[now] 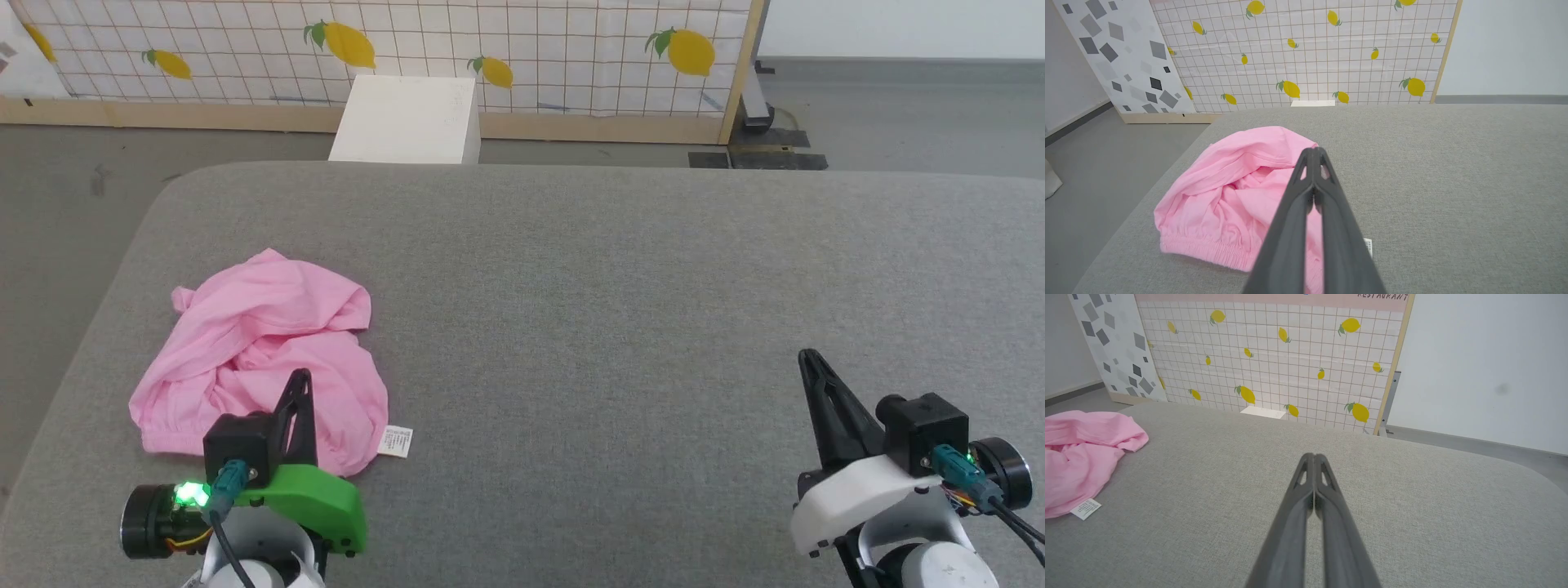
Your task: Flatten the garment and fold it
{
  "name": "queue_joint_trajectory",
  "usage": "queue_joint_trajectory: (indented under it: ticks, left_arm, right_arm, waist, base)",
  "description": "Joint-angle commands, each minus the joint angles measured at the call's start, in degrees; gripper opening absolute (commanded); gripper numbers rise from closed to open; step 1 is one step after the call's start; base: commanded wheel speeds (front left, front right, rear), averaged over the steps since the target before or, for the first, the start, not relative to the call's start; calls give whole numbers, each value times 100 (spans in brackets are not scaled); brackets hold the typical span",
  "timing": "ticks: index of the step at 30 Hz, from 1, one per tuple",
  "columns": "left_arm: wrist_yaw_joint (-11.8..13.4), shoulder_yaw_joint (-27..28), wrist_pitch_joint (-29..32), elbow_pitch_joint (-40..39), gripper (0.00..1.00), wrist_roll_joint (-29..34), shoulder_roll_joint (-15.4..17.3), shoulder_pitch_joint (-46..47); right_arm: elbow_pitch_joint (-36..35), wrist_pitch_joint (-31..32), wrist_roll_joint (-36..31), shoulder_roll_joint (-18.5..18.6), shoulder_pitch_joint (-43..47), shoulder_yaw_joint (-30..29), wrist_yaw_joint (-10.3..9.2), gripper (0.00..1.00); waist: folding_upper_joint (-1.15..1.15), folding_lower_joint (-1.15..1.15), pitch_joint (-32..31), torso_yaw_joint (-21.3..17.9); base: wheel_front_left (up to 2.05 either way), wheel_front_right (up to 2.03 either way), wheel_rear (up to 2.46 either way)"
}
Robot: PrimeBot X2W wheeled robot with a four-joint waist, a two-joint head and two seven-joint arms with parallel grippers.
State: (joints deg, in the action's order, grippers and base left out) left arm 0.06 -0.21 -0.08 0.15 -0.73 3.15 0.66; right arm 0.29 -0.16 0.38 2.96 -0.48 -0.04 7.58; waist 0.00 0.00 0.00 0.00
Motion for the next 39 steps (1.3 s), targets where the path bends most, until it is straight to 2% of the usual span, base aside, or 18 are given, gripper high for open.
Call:
queue_joint_trajectory:
  ticks: [1,5,6,26,39]
  left_arm:
    - [-6,21,8,-15,0,73,-27,-66]
    - [-6,21,8,-15,0,73,-27,-66]
    - [0,0,0,0,100,0,0,0]
    - [79,-122,-190,134,100,-251,-3,-31]
    - [154,-149,-344,195,100,-407,-5,-113]
  right_arm:
    - [-29,16,-38,-8,48,4,-9,0]
    - [-29,16,-38,-8,48,4,-9,0]
    - [0,0,1,0,0,-1,0,100]
    - [135,-177,238,0,70,-43,-1,100]
    - [220,-293,409,-1,147,-52,-2,100]
  waist:
    - [0,0,0,0]
    - [0,0,0,0]
    - [0,0,0,0]
    - [0,0,-12,40]
    - [0,0,-44,337]
  base:
    - [0,0,0]
    - [0,0,0]
    - [0,0,0]
    - [0,0,0]
    - [0,0,0]
